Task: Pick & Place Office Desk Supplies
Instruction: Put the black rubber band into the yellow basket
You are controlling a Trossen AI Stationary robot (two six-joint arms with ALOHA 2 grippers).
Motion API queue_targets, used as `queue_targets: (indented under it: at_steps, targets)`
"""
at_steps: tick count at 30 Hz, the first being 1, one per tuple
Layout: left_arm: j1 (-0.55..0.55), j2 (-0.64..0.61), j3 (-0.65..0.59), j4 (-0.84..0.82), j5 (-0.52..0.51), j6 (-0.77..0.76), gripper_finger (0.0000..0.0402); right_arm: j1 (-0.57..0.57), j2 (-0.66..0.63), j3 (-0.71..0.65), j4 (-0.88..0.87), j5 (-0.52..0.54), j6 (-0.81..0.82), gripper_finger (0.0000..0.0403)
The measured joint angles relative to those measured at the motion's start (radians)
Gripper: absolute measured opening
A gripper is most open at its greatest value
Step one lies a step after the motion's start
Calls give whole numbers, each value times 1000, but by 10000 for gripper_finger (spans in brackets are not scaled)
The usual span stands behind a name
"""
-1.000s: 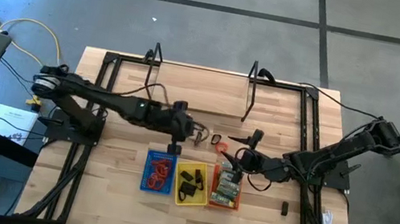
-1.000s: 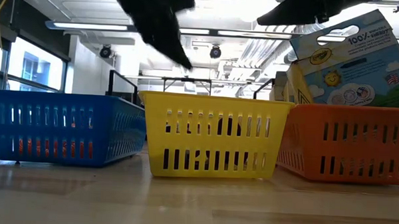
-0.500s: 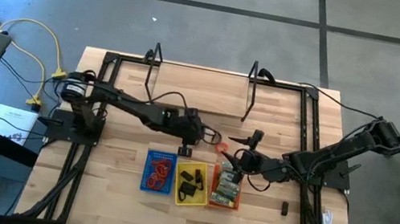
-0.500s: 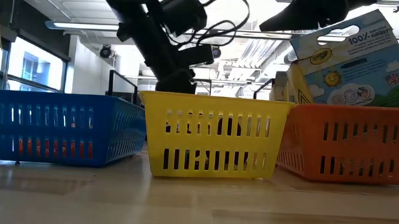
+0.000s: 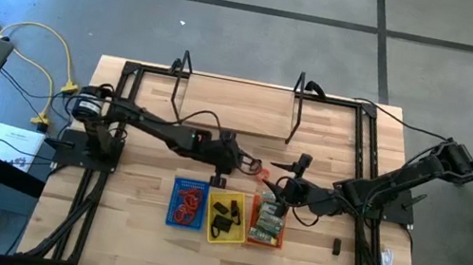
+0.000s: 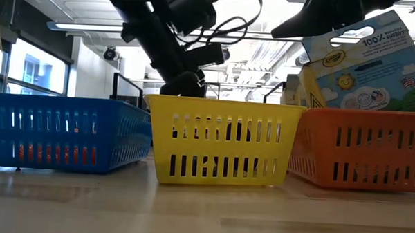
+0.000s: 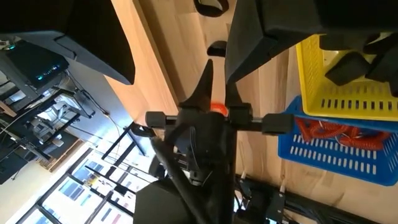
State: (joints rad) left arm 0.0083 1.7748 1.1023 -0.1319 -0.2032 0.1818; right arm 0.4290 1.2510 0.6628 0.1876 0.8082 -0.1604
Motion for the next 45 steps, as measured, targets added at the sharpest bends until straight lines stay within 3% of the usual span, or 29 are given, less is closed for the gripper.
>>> queue_targets:
  at_steps: [7, 13, 17, 28, 45]
  targets:
    - [11, 7, -1, -19, 2, -34, 154, 0, 0, 0, -18, 0, 27, 238]
    - [11, 7, -3, -19, -45, -232, 199, 0, 0, 0, -26, 0, 35, 238]
    - [11, 7, -3, -19, -106, -429, 205, 0, 0, 0, -27, 0, 35, 238]
    - [8, 68, -7, -28, -113, -856, 206, 0, 0, 0, -24, 0, 34, 238]
    - [24, 128, -4, 48, -100, -905, 206, 0, 0, 0, -30, -4, 59, 238]
